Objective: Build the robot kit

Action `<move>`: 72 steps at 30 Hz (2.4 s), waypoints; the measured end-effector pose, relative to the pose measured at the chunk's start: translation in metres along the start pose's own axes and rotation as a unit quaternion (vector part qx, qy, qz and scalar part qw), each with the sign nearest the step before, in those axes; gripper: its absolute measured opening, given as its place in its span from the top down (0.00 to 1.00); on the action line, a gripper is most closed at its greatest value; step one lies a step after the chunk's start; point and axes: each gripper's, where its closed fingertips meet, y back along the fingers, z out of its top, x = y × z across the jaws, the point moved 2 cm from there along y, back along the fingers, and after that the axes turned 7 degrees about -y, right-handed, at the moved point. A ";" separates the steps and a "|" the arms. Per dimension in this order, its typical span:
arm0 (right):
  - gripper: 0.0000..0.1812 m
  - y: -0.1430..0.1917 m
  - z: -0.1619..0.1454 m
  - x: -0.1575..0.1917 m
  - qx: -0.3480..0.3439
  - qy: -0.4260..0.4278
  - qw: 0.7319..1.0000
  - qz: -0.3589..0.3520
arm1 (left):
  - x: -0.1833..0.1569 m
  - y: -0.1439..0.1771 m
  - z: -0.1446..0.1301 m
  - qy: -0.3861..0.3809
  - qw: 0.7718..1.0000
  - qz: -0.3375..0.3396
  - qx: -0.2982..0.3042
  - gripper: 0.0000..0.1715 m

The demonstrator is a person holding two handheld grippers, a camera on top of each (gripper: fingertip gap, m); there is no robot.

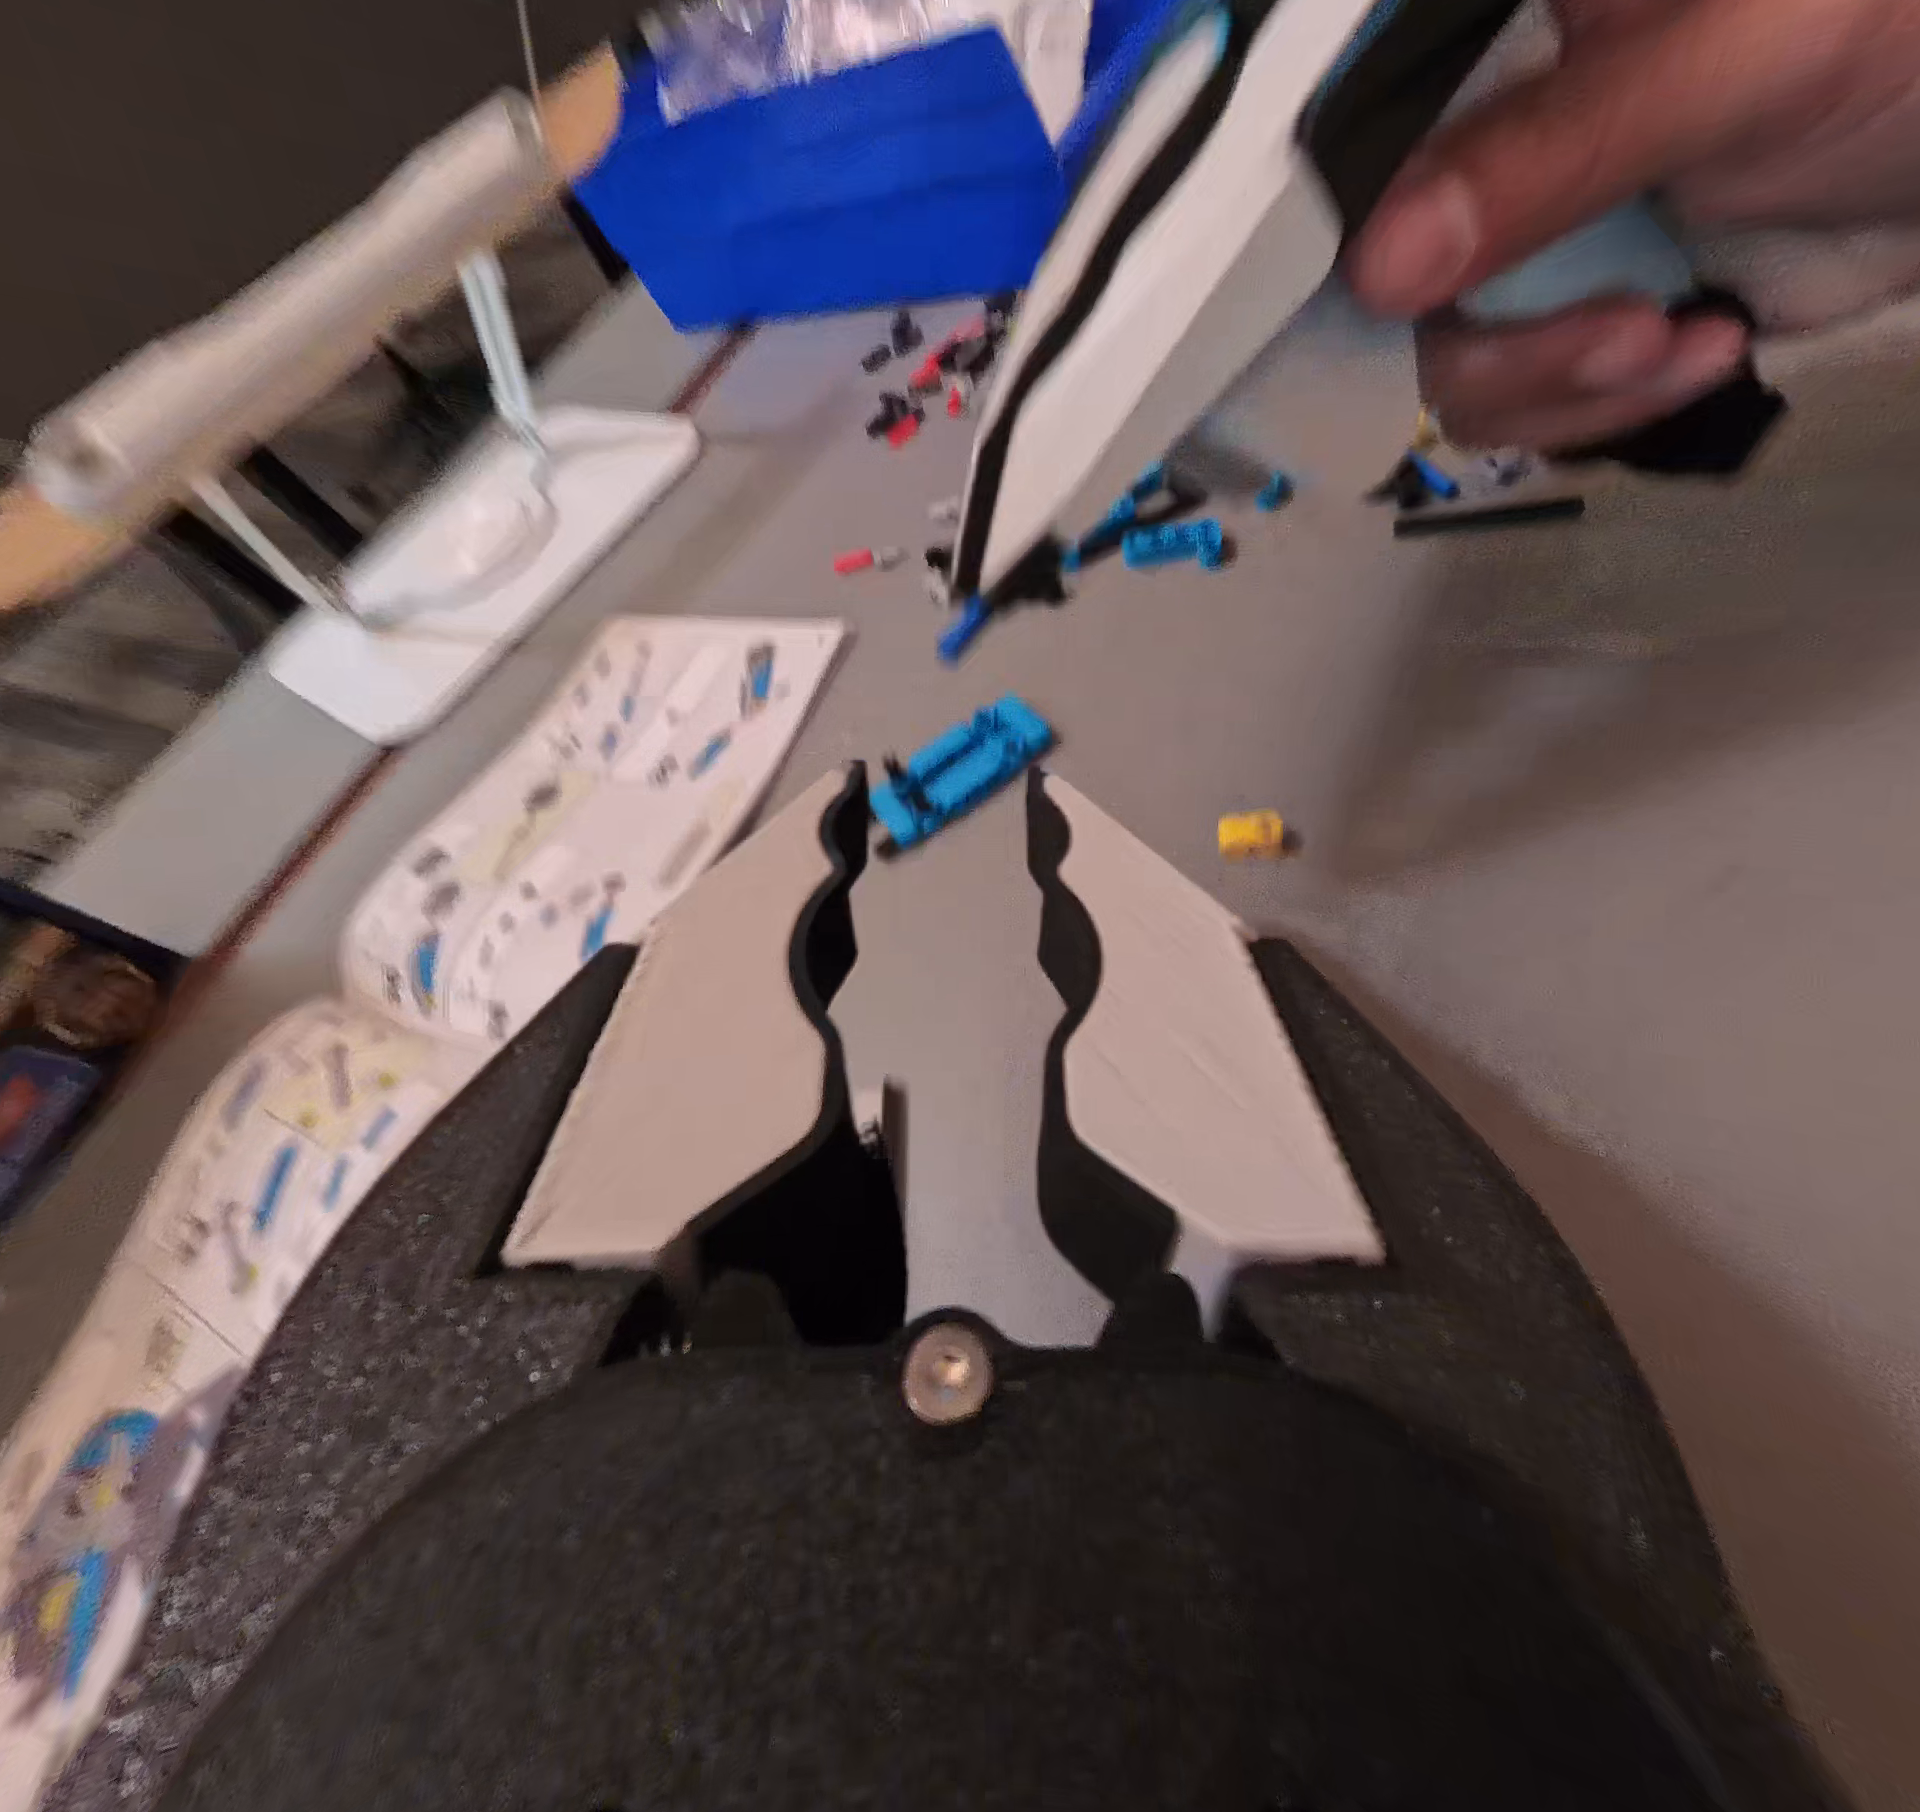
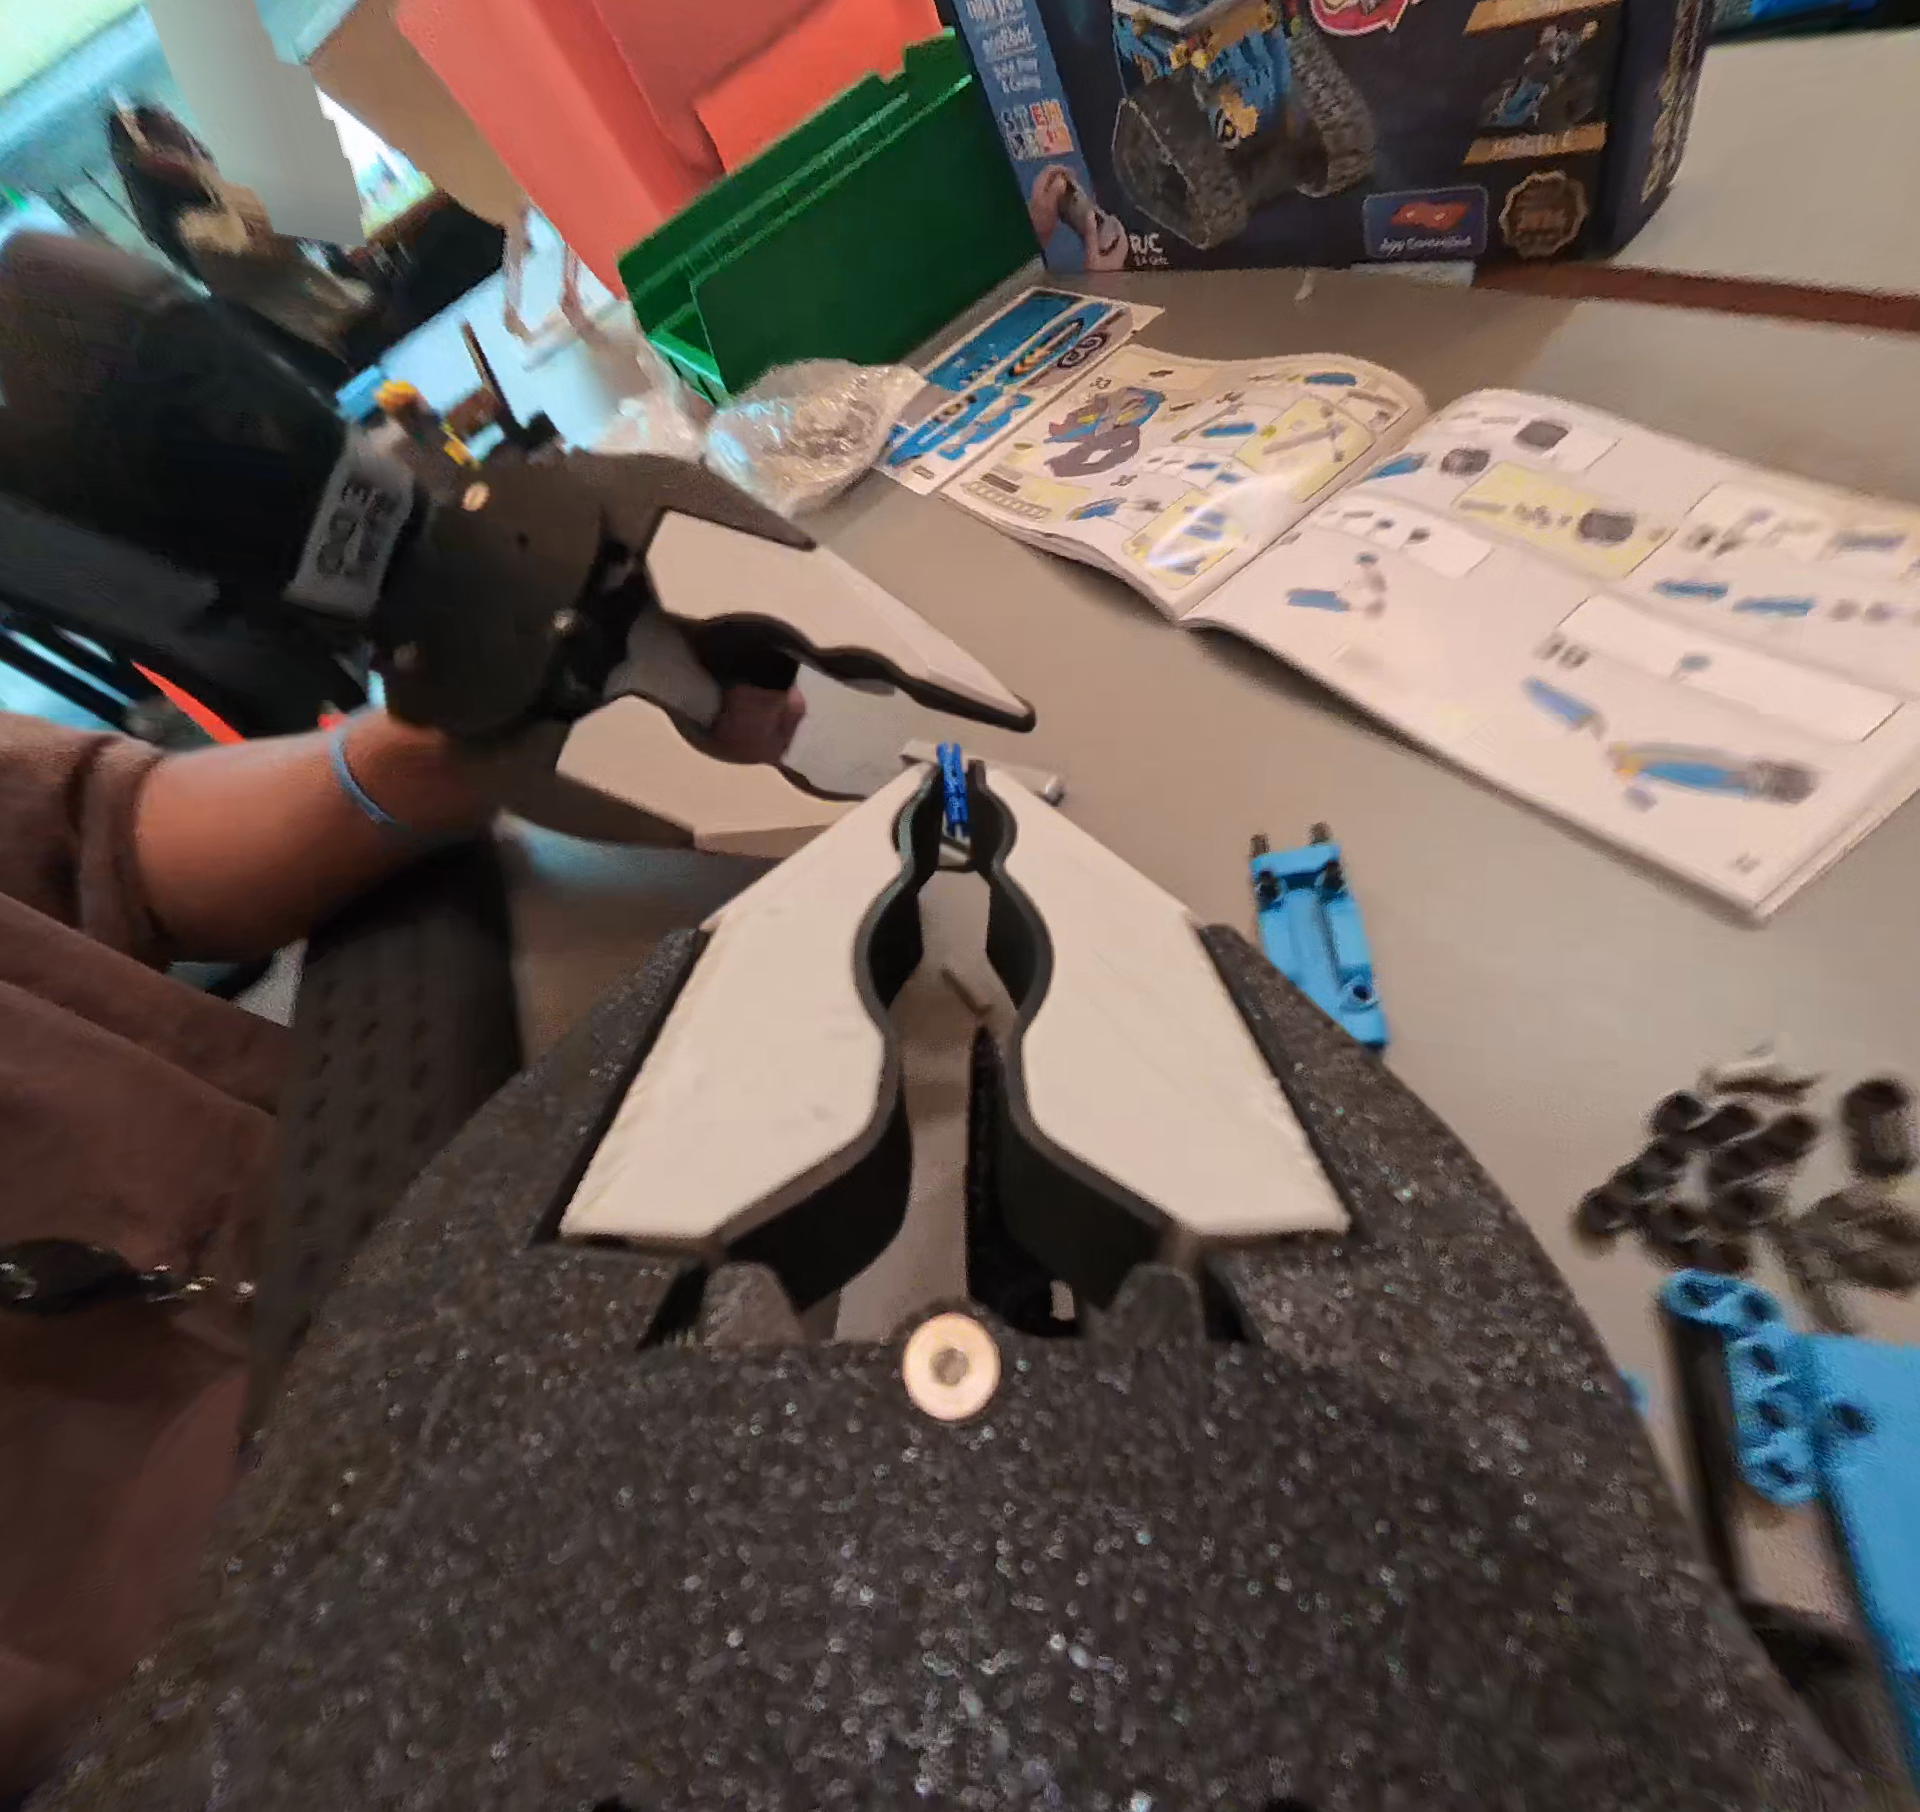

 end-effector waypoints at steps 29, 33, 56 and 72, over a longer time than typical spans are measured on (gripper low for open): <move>0.98 -0.041 0.023 -0.025 -0.036 0.023 0.998 -0.043 | 0.079 0.034 -0.029 0.282 0.954 0.085 -0.052 0.96; 0.98 -0.036 0.025 -0.030 -0.030 0.068 0.994 -0.078 | 0.070 0.025 -0.032 0.317 0.944 0.059 -0.069 0.96; 0.98 -0.047 0.032 -0.029 -0.067 0.007 0.993 -0.096 | 0.055 0.002 -0.007 0.261 0.957 0.080 -0.096 0.96; 1.00 -0.052 0.029 -0.026 -0.037 0.157 0.967 -0.199 | 0.054 0.003 -0.004 0.201 0.970 0.117 -0.073 0.96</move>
